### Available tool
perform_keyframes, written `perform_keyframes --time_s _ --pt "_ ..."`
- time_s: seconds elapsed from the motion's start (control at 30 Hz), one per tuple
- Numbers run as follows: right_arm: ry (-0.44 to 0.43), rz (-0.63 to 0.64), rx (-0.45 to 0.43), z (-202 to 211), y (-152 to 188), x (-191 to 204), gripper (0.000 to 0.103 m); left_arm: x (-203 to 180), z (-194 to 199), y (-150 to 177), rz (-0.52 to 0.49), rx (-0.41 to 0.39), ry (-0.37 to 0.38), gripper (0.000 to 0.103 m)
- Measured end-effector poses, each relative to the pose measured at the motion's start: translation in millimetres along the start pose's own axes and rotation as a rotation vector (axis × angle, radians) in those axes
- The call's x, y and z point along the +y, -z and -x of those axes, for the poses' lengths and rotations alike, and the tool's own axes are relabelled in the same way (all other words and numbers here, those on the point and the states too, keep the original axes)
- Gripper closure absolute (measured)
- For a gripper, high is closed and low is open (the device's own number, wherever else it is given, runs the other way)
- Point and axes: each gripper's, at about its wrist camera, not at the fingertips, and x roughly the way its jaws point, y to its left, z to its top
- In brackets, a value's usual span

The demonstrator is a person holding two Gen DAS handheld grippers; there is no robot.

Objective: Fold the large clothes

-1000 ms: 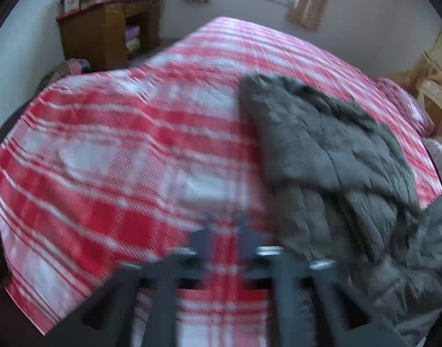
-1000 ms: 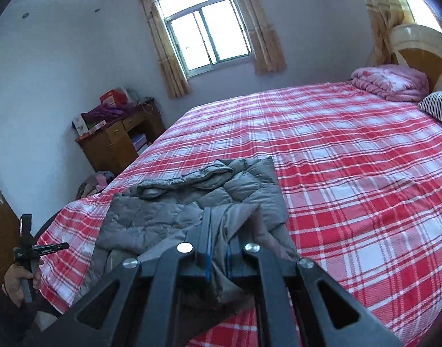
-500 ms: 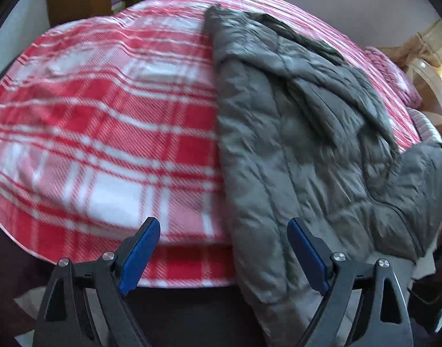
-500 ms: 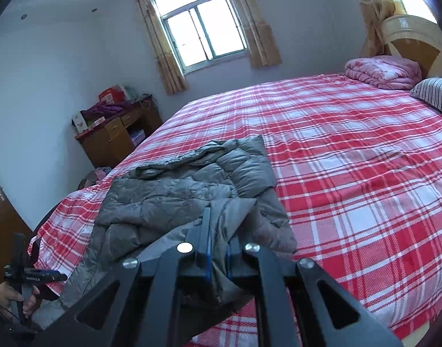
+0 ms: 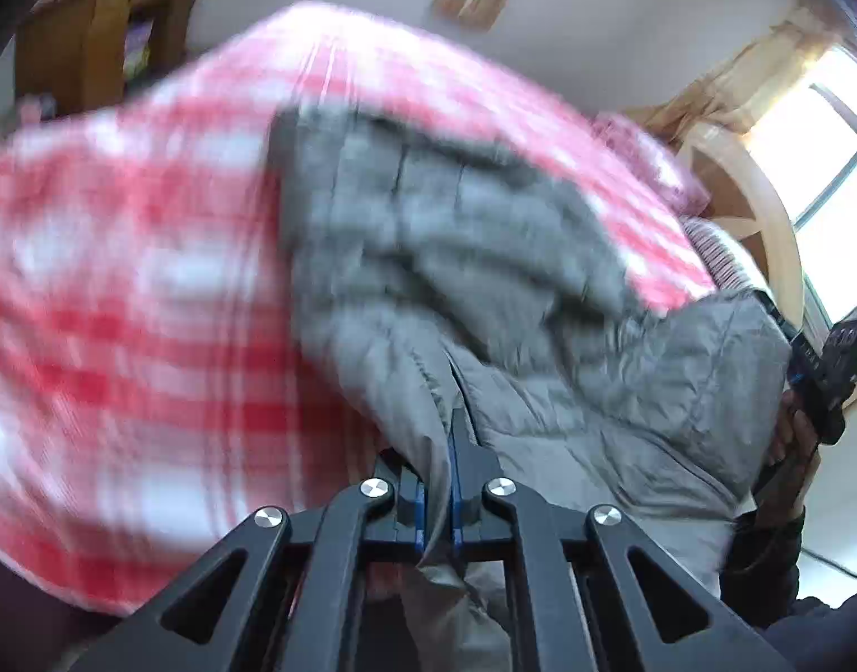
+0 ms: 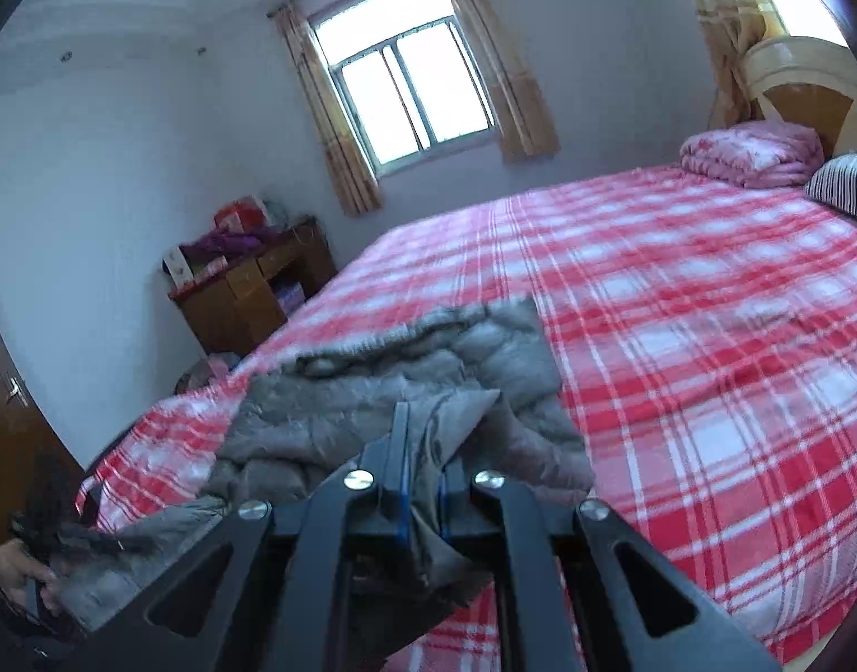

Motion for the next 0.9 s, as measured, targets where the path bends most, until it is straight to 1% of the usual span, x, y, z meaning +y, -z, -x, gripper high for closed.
perform_keyframes --time_s 0.03,0.13,0.17,0.2,0.27,0.3,0.33,0.37,0.4,0.5,0.57,0.6,0.63,0.67,0.7,0.73,0.77,0.83,0.87,0.9 --pt "0.000 0.008 -0.030 2.0 -8.8 3.0 0.094 -0.3 4.6 -12.6 -0.006 -0.024 0.004 0.098" --pt "0.000 0.019 -0.101 -3.7 -39.6 7.1 0.094 4.2 11.5 -70.3 -0.018 -0.105 0.027 0.098" --pt "-0.001 0.010 -0.118 -11.6 -54.2 4.7 0.094 10.8 8.3 -86.2 -0.007 -0.114 0.050 0.098" --pt "-0.008 -0.007 -0.127 -20.6 -67.0 0.5 0.094 20.6 1.0 -107.4 0.025 -0.122 0.068 0.098" --pt "-0.001 -0.024 -0.142 -37.8 -86.0 -7.8 0.094 34.4 -18.7 -134.7 0.045 -0.126 0.072 0.098" --pt "0.013 -0.024 -0.142 -50.5 -95.4 -12.5 0.094 43.3 -25.8 -142.0 0.064 -0.124 0.072 0.097" --pt "0.024 -0.043 -0.135 -69.8 -106.3 -19.2 0.094 59.4 -40.7 -154.4 0.114 -0.108 0.081 0.096" --pt "0.028 -0.057 -0.120 -85.0 -111.7 -25.7 0.094 70.4 -53.9 -161.3 0.143 -0.082 0.092 0.095" --pt "0.036 -0.059 -0.095 -101.8 -115.7 -31.0 0.094 87.3 -69.9 -167.7 0.200 -0.054 0.104 0.093" --pt "0.094 -0.053 -0.045 -142.4 -117.8 -42.8 0.094 128.9 -95.0 -170.2 0.332 -0.025 0.132 0.089" --pt "0.136 -0.064 0.001 -173.8 -115.6 -53.7 0.094 139.9 -99.9 -167.1 0.359 -0.022 0.119 0.086" --pt "0.160 -0.069 0.036 -195.2 -113.2 -60.3 0.094 143.8 -100.3 -166.5 0.362 -0.021 0.102 0.083" --pt "0.173 -0.072 0.057 -207.2 -111.4 -64.4 0.094 148.1 -99.6 -167.3 0.362 -0.027 0.059 0.072" --pt "0.198 -0.075 0.075 -223.4 -108.9 -69.2 0.094 151.3 -94.7 -167.8 0.358 -0.053 -0.010 0.064" --pt "0.221 -0.070 0.090 -236.5 -107.0 -71.4 0.094 157.6 -84.7 -169.0 0.359 -0.097 -0.089 0.046" --pt "0.244 -0.066 0.101 -247.9 -105.8 -73.7 0.094 161.8 -79.3 -171.7 0.367 -0.119 -0.122 0.032" --pt "0.257 -0.073 0.110 -258.8 -105.4 -76.9 0.094 165.9 -67.5 -172.2 0.384 -0.167 -0.178 0.031" --pt "0.274 -0.097 0.141 -283.0 -105.9 -84.8 0.093 161.3 -50.6 -174.8 0.371 -0.236 -0.249 0.031" --pt "0.287 -0.103 0.162 -295.9 -106.9 -88.4 0.088 152.3 -42.7 -176.6 0.356 -0.266 -0.294 0.031" --pt "0.297 -0.117 0.181 -306.3 -107.2 -91.7 0.073 138.1 -36.1 -178.4 0.322 -0.304 -0.318 0.031"
